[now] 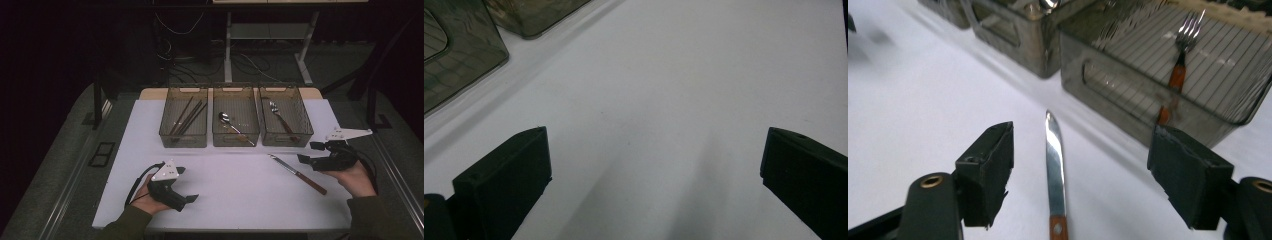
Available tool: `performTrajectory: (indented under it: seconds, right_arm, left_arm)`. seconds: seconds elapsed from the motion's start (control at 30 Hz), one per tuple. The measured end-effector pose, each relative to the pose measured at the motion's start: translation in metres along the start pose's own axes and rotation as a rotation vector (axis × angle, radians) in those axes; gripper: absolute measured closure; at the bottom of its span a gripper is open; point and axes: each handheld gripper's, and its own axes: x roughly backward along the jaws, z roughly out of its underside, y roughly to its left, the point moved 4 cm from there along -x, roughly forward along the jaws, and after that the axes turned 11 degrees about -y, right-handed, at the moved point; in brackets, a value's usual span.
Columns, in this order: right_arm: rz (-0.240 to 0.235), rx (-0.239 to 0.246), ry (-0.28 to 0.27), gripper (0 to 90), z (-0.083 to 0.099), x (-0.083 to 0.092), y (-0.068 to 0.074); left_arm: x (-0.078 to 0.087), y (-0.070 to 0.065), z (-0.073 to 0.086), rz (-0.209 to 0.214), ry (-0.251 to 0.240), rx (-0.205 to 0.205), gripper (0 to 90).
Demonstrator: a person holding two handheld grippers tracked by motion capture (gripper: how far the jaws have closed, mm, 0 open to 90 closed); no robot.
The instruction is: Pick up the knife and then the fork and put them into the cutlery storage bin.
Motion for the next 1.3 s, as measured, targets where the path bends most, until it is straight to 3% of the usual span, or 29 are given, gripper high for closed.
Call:
performTrajectory:
  seconds: [0.23, 0.63, 1.03, 1.3]
  right_arm:
    - [0.010, 0.039, 0.061, 26.1, 0.008, 0.001, 0.004]
    - [0.016, 0.120, 0.275, 30.3, 0.018, -0.010, 0.011]
    - [-0.003, 0.142, 0.486, 47.5, 0.025, -0.021, 0.013]
    - [-0.012, 0.165, 0.586, 59.2, 0.030, -0.033, 0.016]
  left_arm:
    - [0.000, -0.001, 0.000, -0.001, -0.003, -0.003, 0.0]
    - [0.000, -0.001, 0.000, 0.002, 0.004, -0.010, 0.0]
    - [-0.001, -0.001, 0.001, 0.006, 0.011, -0.009, 0.0]
    - [-0.001, -0.001, 0.001, 0.005, 0.008, -0.006, 0.0]
